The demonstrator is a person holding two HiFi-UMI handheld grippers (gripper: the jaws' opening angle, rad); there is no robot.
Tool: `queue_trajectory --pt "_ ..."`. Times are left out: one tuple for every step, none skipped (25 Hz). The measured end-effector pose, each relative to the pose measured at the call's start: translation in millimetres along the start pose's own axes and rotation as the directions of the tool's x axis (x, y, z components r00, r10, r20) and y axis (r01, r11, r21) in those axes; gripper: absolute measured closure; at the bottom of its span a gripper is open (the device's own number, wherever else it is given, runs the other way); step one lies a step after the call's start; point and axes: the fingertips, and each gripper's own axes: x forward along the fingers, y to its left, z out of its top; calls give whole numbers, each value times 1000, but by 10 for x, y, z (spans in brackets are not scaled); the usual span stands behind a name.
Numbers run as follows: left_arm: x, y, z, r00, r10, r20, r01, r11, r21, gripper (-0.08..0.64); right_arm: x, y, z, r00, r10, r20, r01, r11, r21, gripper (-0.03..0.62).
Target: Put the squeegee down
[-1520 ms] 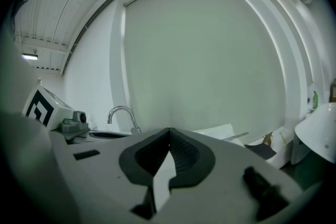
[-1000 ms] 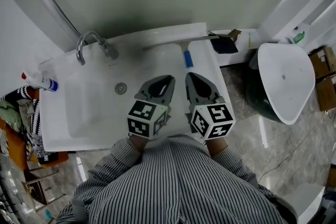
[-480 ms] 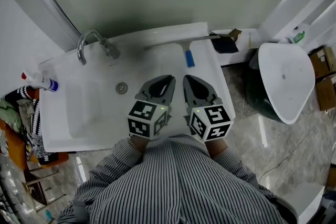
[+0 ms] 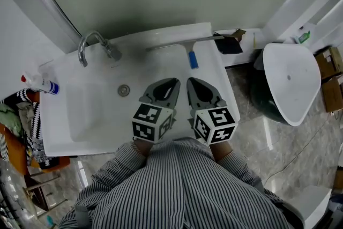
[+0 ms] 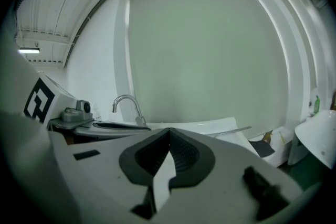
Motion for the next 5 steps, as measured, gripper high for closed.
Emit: queue_trajectory --pt "0 -9 0 1000 -2 1 2 1000 0 529 -3 3 0 1000 0 0 0 1000 -1 577" --pt "-2 -16 -1 1000 -4 1 4 1000 1 529 -5 7 0 1000 -1 0 1 1000 -2 577" --pt "-5 -20 -4 1000 -6 1 6 1000 1 529 -6 12 -2 1000 -1 0 1 1000 -3 577" --pt "-8 -22 -9 1000 -7 0 7 1000 2 529 -6 18 -5 1000 -2 -1 2 1000 -4 577" --pt "-12 -24 -13 1000 -7 -1 7 1000 4 529 -6 23 -7 1000 -2 -1 2 1000 -4 577"
